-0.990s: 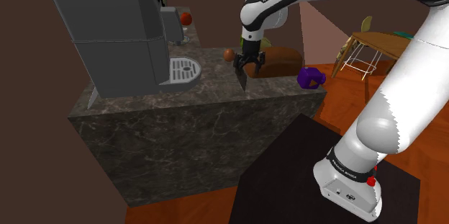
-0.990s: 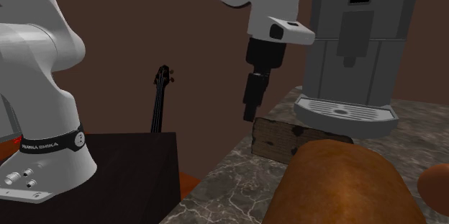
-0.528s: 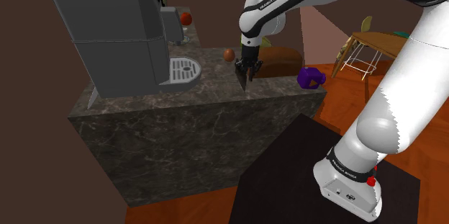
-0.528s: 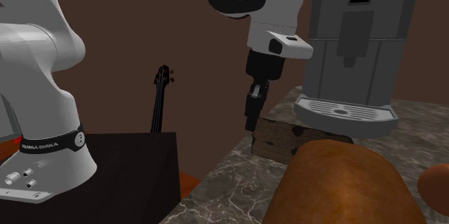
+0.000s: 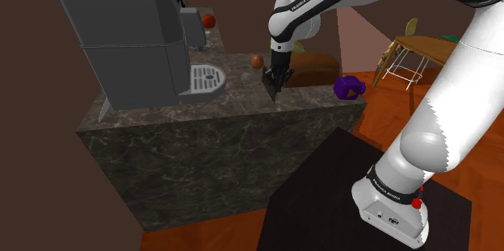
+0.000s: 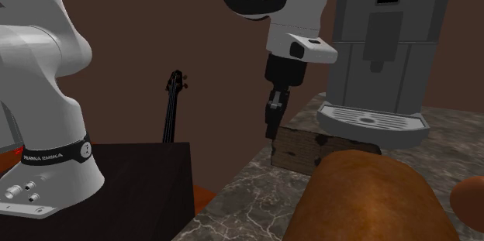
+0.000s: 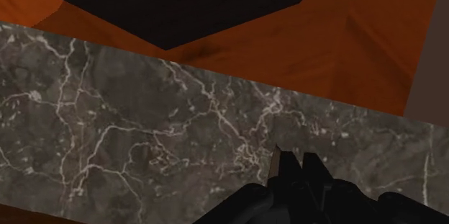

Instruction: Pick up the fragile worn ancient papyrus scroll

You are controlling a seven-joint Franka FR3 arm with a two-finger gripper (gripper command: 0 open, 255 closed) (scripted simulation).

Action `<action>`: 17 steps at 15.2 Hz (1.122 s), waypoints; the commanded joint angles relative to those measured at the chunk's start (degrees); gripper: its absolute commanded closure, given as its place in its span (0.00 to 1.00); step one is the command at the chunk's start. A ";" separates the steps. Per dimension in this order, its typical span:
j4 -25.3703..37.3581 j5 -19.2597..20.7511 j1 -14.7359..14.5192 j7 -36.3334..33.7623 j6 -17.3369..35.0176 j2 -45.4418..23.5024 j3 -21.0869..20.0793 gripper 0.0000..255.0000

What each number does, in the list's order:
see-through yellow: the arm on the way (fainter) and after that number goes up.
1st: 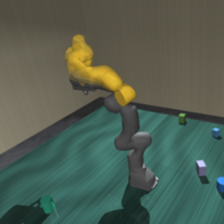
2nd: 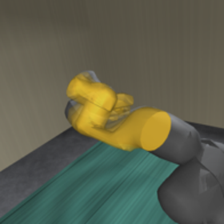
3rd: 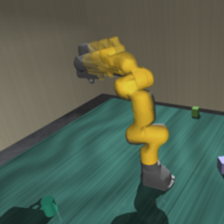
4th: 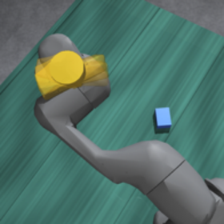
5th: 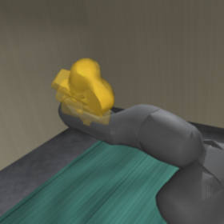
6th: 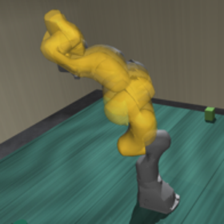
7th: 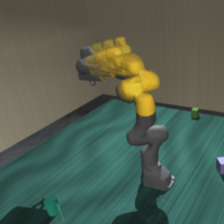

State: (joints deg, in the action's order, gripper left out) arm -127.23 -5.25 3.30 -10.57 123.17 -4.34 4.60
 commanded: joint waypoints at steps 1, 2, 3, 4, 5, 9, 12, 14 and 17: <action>0.28 0.09 0.00 -0.08 -0.69 0.41 0.01 1.00; 0.57 0.18 0.00 -0.18 -1.42 0.87 0.02 1.00; 0.89 0.26 0.00 -0.27 -2.16 1.29 0.03 1.00; 1.21 0.34 0.00 -0.36 -2.90 1.72 0.04 1.00; 1.54 0.41 0.00 -0.45 -3.64 2.13 0.05 1.00; 2.98 0.69 0.01 -0.78 -6.61 3.68 0.07 1.00; 4.19 0.86 0.02 -1.02 -8.85 4.72 0.08 1.00; 5.06 0.97 0.02 -1.16 -10.35 5.35 0.08 1.00; 5.58 1.03 0.02 -1.25 -11.21 5.70 0.08 1.00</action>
